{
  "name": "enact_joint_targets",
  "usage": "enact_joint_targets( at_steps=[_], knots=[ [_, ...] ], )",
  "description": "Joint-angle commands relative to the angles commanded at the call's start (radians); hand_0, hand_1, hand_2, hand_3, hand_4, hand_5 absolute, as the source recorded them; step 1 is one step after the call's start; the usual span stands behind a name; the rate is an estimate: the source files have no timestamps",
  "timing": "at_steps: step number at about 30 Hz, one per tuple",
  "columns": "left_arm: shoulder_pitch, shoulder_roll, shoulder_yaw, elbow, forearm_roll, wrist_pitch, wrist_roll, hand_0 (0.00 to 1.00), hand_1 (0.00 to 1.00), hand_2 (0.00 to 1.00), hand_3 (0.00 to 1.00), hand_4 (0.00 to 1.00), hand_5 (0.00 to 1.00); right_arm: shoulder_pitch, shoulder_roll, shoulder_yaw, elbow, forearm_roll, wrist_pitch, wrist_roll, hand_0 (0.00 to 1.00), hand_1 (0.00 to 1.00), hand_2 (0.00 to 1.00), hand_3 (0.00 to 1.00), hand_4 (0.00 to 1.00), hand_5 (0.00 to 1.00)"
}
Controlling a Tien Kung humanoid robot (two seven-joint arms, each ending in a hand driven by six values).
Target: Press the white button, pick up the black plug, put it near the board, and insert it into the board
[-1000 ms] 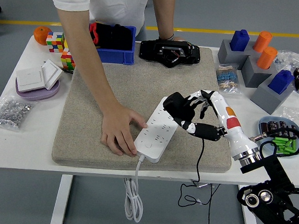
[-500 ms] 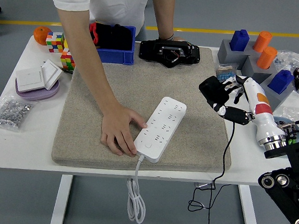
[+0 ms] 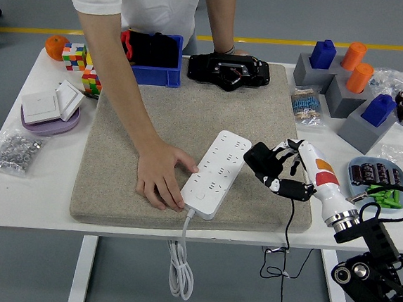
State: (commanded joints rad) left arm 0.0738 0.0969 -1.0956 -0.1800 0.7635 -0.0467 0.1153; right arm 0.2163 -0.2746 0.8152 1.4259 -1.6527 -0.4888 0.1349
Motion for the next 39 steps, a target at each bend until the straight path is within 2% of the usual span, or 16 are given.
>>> enact_joint_targets(
  at_steps=[8,12,17,23,31,39],
  knots=[
    [0.001,0.001,-0.001,0.000,0.002,0.000,0.001,0.704,0.665,0.586,0.676,0.664,0.259,0.021,0.001,0.002,0.113,0.035,-0.008,0.005,0.213,0.198,0.230,0.419,0.685,0.002],
    [0.003,0.001,-0.002,0.000,0.003,0.001,0.002,0.704,0.665,0.586,0.676,0.664,0.259,0.031,0.005,0.038,0.125,0.032,-0.025,0.006,0.213,0.198,0.230,0.419,0.685,0.002],
    [0.002,0.000,0.001,0.000,0.000,0.000,0.000,0.704,0.665,0.586,0.676,0.665,0.258,0.040,0.005,0.085,0.084,0.015,-0.030,0.009,0.213,0.198,0.229,0.417,0.684,0.002],
    [0.002,0.001,0.002,0.000,-0.002,0.000,0.000,0.704,0.666,0.586,0.676,0.664,0.258,0.037,0.012,0.107,0.000,-0.035,-0.033,0.010,0.213,0.198,0.229,0.418,0.684,0.002],
    [0.003,0.001,0.001,0.000,0.000,0.000,0.002,0.704,0.666,0.587,0.675,0.664,0.257,0.043,0.024,0.046,-0.069,-0.031,-0.036,0.011,0.213,0.199,0.229,0.420,0.685,0.002],
    [0.003,0.001,0.003,0.000,0.002,0.000,0.001,0.705,0.666,0.587,0.676,0.664,0.258,0.089,0.045,-0.042,-0.132,0.015,-0.032,0.029,0.215,0.199,0.230,0.419,0.685,0.002]
  ],
)
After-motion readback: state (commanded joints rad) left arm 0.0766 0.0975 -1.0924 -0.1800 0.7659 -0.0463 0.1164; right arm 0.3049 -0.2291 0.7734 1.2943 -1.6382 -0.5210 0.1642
